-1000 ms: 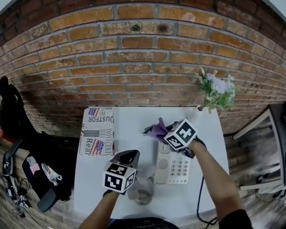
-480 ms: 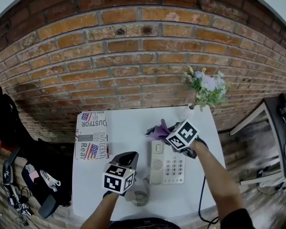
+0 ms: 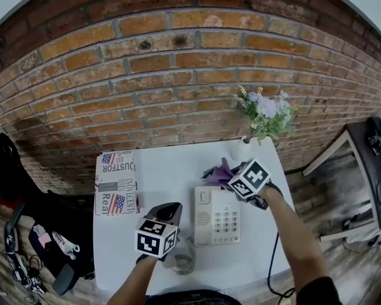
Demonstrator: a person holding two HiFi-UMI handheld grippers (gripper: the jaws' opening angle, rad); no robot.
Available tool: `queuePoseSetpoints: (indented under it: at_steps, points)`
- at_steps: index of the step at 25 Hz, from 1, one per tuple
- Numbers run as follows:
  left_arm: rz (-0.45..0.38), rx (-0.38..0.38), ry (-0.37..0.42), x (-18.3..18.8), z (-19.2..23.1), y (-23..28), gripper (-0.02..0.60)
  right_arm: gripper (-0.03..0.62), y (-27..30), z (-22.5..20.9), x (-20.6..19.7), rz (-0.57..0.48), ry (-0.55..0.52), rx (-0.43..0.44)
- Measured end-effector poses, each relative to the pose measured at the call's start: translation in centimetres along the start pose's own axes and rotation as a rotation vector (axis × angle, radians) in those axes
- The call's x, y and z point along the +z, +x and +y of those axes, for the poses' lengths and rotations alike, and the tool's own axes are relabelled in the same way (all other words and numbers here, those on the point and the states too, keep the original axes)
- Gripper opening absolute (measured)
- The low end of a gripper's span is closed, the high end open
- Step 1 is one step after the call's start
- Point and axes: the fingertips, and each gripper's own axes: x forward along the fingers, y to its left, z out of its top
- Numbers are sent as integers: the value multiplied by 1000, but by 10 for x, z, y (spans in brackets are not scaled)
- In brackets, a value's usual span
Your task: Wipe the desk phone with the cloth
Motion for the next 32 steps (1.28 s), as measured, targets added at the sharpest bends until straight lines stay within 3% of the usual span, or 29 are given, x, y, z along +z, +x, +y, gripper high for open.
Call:
queuePoseSetpoints:
  at_steps: [9,17,23,32]
  points:
    - [2,-1,14,2,-9,0,5,49,-18,-17,-21,-11,48,-48]
    - [-18,22,19,6,-18,-11,5,49,-60,-26,-27,-114,74,-179]
    - [-47,46,27,14,-36,-25,5,49,-99,-3,-31,-242,98,-188]
    - [-101,83,35,15,-77,-59,5,49,-148,52,-56,-347,42,-238]
